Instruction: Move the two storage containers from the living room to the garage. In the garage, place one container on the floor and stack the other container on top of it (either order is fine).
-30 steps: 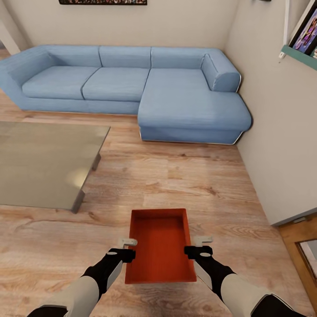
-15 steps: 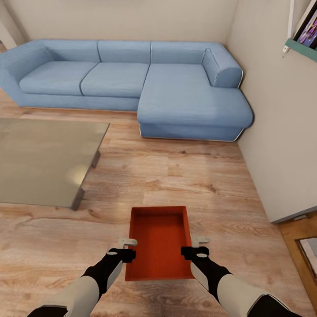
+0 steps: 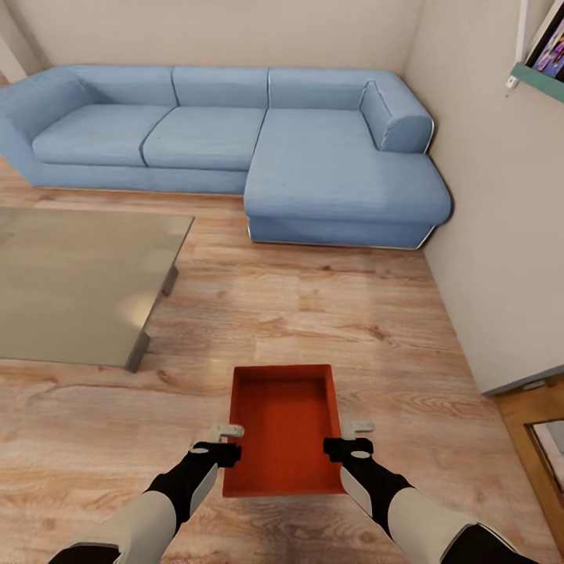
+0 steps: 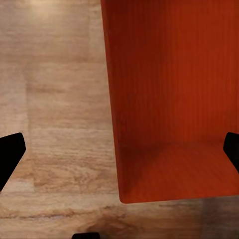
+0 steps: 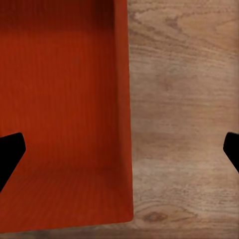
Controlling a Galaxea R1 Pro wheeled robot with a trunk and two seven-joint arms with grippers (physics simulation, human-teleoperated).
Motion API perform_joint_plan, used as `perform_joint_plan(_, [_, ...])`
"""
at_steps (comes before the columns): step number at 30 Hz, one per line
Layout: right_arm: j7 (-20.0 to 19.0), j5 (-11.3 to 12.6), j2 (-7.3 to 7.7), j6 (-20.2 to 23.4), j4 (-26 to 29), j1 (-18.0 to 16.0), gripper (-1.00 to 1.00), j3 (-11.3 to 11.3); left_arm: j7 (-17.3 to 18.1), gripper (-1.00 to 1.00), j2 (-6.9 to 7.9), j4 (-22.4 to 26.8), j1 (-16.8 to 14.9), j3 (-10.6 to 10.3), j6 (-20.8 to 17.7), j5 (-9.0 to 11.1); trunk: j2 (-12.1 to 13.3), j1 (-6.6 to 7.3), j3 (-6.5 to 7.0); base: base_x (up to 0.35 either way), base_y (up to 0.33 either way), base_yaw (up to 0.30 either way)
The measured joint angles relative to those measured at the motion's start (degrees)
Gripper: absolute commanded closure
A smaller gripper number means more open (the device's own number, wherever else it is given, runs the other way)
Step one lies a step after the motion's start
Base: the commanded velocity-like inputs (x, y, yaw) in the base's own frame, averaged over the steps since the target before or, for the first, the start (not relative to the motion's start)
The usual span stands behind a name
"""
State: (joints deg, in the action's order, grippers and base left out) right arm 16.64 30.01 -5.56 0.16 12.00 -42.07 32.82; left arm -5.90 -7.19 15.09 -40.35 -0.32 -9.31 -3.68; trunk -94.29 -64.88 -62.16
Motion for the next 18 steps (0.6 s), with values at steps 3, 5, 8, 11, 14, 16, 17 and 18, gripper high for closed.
perform_joint_plan(3, [0.0,0.0,0.00,0.0,0.0,0.0,-1.00,0.0,0.0,-1.00,0.00,0.0,0.0,0.0,0.0,0.0,0.0,0.00,-0.27,0.000,0.000,0.000])
perform_joint_plan(5, [0.0,0.0,0.00,0.0,0.0,0.0,-1.00,0.0,0.0,-1.00,0.00,0.0,0.0,0.0,0.0,0.0,0.0,0.00,-0.46,0.000,0.000,0.000])
perform_joint_plan(8, [0.0,0.0,0.00,0.0,0.0,0.0,-1.00,0.0,0.0,-1.00,0.00,0.0,0.0,0.1,0.0,0.1,0.0,0.00,-0.73,0.000,0.000,0.000])
perform_joint_plan(11, [0.0,0.0,0.10,0.0,0.0,0.0,-1.00,0.0,0.0,-1.00,0.00,0.0,0.0,0.2,0.1,0.2,0.0,0.00,-0.88,0.000,0.000,0.000])
perform_joint_plan(14, [0.0,0.0,0.28,0.0,-0.1,0.0,-1.00,0.0,0.0,-1.00,0.00,0.1,0.0,0.2,0.1,0.2,0.0,0.00,-0.92,0.000,0.000,0.000])
perform_joint_plan(16, [0.0,0.0,0.37,0.0,-0.1,0.0,-1.00,0.0,0.0,-1.00,0.00,0.1,0.0,0.3,0.2,0.3,0.0,0.00,-0.93,0.000,0.000,0.000])
perform_joint_plan(17, [0.0,0.0,0.39,0.0,-0.1,0.0,-1.00,0.0,0.0,-1.00,0.00,0.1,0.0,0.3,0.2,0.3,0.0,0.00,-0.94,0.000,0.000,0.000])
perform_joint_plan(18, [0.0,0.0,0.41,0.0,-0.1,0.0,-1.00,0.0,0.0,-1.00,0.00,0.2,0.0,0.4,0.2,0.3,0.0,0.00,-0.94,0.000,0.000,0.000])
